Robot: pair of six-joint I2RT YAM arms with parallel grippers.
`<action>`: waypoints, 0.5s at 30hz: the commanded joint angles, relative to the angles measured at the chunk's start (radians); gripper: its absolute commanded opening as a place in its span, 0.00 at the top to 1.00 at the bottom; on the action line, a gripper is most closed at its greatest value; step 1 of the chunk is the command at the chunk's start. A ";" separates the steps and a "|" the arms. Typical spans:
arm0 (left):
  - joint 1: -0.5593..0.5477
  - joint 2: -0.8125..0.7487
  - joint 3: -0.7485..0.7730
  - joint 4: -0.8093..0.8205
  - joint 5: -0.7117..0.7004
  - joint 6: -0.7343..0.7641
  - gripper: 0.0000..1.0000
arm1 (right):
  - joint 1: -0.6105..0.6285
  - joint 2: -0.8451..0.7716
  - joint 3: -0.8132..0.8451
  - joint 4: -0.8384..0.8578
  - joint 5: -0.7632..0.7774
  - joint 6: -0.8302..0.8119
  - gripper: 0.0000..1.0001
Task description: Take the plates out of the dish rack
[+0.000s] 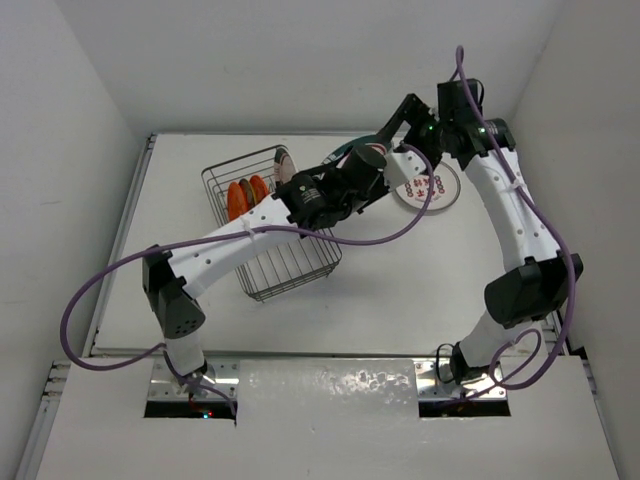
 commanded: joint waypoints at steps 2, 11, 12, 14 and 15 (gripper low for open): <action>-0.012 -0.042 0.020 0.135 -0.029 0.090 1.00 | 0.013 -0.037 -0.106 0.073 -0.105 0.016 0.13; -0.016 -0.016 -0.003 0.187 -0.104 0.043 0.08 | 0.003 -0.109 -0.296 0.210 -0.053 0.043 1.00; -0.016 -0.018 -0.006 0.183 -0.104 0.024 0.07 | -0.005 -0.112 -0.316 0.237 -0.040 0.050 1.00; -0.016 -0.033 -0.008 0.143 -0.098 -0.025 0.00 | -0.055 -0.127 -0.367 0.328 0.036 0.069 1.00; -0.015 -0.045 -0.014 0.132 -0.097 -0.099 0.00 | -0.076 -0.133 -0.441 0.376 0.068 0.074 1.00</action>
